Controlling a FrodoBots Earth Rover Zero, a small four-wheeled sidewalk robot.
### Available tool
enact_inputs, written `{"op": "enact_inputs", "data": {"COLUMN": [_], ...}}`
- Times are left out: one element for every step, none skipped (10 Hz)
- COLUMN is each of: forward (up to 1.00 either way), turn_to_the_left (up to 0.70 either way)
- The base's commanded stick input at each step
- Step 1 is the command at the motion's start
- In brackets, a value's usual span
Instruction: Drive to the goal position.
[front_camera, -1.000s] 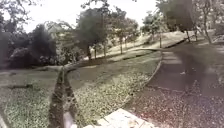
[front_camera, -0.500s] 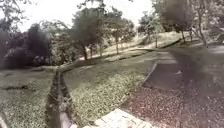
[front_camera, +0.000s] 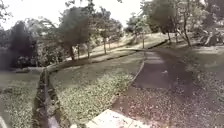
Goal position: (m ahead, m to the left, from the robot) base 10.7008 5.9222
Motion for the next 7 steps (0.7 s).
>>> {"op": "enact_inputs", "data": {"forward": [0.00,0.00,0.00,0.00,0.00,0.00,0.00], "turn_to_the_left": [-0.50,-0.50,-0.50,-0.50,-0.50,-0.50,-0.50]}}
